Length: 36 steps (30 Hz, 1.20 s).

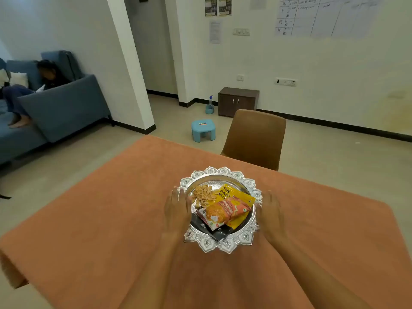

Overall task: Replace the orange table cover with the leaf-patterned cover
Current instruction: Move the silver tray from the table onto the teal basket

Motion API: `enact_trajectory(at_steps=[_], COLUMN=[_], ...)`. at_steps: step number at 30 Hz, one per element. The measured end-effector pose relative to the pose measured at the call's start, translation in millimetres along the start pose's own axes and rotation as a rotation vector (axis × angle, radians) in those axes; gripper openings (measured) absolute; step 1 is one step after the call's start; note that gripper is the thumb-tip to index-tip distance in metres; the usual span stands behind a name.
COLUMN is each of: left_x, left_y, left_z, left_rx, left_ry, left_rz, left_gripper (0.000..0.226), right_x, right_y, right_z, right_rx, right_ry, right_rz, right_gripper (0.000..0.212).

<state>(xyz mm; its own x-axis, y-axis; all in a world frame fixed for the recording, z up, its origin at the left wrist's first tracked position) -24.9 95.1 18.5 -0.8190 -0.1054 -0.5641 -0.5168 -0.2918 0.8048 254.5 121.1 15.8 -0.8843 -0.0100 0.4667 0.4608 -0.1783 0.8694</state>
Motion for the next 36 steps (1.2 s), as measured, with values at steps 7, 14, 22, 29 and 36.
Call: enact_trajectory(at_steps=[7,14,22,29,36], left_x=[39,51,-10,-109,-229], left_y=[-8,-2,9,-20,-94], left_z=[28,29,-10,-79,-190], left_rx=[0.068,0.017,0.031,0.158,0.343], left_ry=[0.255,0.324,0.224,0.115,0.040], left_rz=[-0.072,-0.147,-0.187,-0.228,-0.472], left_gripper=[0.036,0.017,0.028,0.029,0.045], right_x=[-16,-16,-80,-167,-306], right_y=[-16,2,36,132,240], right_z=[5,6,-23,-90,-218], right_rx=[0.056,0.045,0.130,0.066,-0.042], right_ry=[-0.155,-0.161,-0.215,-0.206,-0.318], right_rz=[0.234,0.313,0.300,0.194,0.125], right_gripper=[0.024,0.017,0.007,0.038,0.012])
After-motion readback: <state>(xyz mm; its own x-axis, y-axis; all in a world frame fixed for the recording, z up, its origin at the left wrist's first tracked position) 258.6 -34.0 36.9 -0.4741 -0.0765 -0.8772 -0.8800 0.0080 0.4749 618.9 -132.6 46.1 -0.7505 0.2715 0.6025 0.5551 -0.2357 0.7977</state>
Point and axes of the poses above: each hand's wrist, its own z-axis towards the middle knuckle, its own y-axis out of the back of the hand, x = y × z, the point moved 10 cm from there along z, towards the middle knuckle, and after that the axes turned 8 degrees about -z, right-handed, at the moved point
